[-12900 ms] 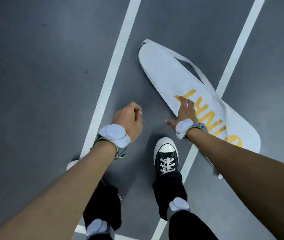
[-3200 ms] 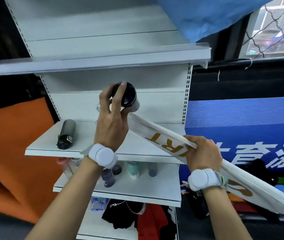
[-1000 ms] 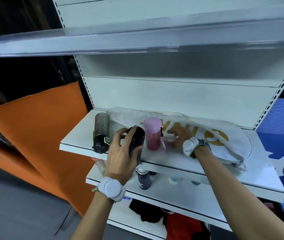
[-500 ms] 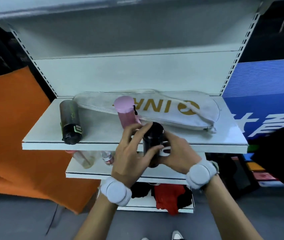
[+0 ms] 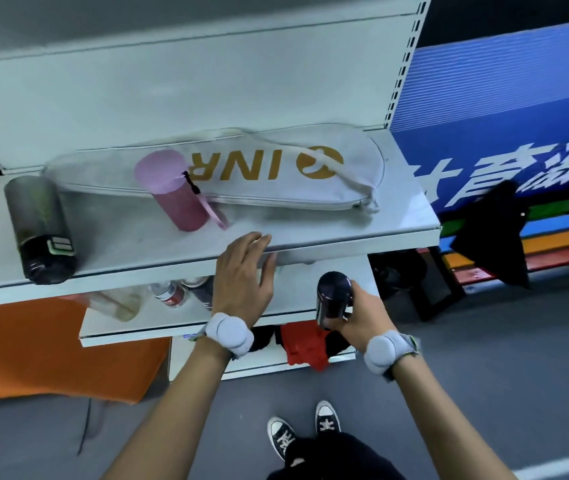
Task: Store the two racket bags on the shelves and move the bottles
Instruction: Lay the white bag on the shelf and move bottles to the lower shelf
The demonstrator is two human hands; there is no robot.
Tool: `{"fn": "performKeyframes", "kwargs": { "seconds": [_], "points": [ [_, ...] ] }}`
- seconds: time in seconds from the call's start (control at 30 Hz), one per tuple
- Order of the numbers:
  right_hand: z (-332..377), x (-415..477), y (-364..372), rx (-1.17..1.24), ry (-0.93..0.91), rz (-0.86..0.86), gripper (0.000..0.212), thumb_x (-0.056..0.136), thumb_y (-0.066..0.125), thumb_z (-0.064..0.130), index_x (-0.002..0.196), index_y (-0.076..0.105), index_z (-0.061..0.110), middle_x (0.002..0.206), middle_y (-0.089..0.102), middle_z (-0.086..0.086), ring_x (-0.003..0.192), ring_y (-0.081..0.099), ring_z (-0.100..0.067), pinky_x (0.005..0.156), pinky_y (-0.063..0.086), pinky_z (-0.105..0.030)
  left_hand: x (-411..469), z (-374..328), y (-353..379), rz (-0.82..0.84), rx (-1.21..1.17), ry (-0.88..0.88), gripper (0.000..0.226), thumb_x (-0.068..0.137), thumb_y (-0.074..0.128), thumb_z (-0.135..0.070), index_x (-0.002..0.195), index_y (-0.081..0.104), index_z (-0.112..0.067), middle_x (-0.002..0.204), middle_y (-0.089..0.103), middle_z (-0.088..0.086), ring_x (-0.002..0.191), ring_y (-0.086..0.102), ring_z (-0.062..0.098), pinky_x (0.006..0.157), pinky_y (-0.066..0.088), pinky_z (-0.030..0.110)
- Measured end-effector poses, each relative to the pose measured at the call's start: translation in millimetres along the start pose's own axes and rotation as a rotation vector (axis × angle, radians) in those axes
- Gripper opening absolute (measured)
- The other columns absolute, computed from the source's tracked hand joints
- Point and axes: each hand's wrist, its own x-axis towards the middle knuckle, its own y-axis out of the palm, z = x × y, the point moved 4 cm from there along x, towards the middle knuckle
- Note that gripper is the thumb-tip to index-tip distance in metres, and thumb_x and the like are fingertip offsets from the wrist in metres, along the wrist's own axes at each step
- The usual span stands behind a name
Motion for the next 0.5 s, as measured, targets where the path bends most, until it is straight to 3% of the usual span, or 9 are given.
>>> {"fn": "performKeyframes", "kwargs": {
  "seconds": [0.1,0.2,0.27,0.5],
  "points": [
    [-30.4,22.7,7.9,0.030,0.074,-0.079,0.046,0.065,0.080,0.026,0.102,0.055,0.019,0.088,0.069,0.001,0.083,0.068,-0.024,0.070,0.054,-0.030,-3.9,2.6,15.6,-0.049,0.093,-0.002,0.028,0.093,0.064,-0.024,0.119,0.066,-0.015,0.121,0.064,0.003,0.113,0.058,0.026,0.096,0.045,0.041],
    [-52.9,51.3,13.7,0.072,0.150,-0.118,0.041,0.070,0.079,0.023,0.102,0.055,0.014,0.087,0.067,-0.002,0.084,0.069,-0.029,0.070,0.055,-0.033,-5.5,1.5,24.9,-0.139,0.115,-0.041,0.025,0.093,0.060,-0.026,0.116,0.067,-0.018,0.119,0.064,0.001,0.113,0.057,0.024,0.097,0.042,0.038],
    [-64.6,67.6,17.7,0.071,0.182,-0.140,0.039,0.072,0.078,0.020,0.102,0.054,0.010,0.085,0.064,-0.003,0.086,0.067,-0.032,0.065,0.046,-0.028,-10.0,-0.5,29.9,-0.171,0.107,-0.065,0.024,0.094,0.057,-0.026,0.115,0.066,-0.018,0.120,0.064,0.000,0.115,0.056,0.024,0.099,0.041,0.038],
    [-87.5,106.9,24.1,0.052,0.227,-0.139,0.039,0.078,0.075,0.017,0.108,0.052,0.003,0.095,0.068,-0.020,0.089,0.065,-0.038,0.063,0.037,-0.028,-9.6,-5.1,37.3,-0.218,0.104,-0.105,0.024,0.092,0.057,-0.020,0.114,0.066,-0.016,0.119,0.064,0.001,0.117,0.057,0.025,0.102,0.040,0.039]
  ]
}}
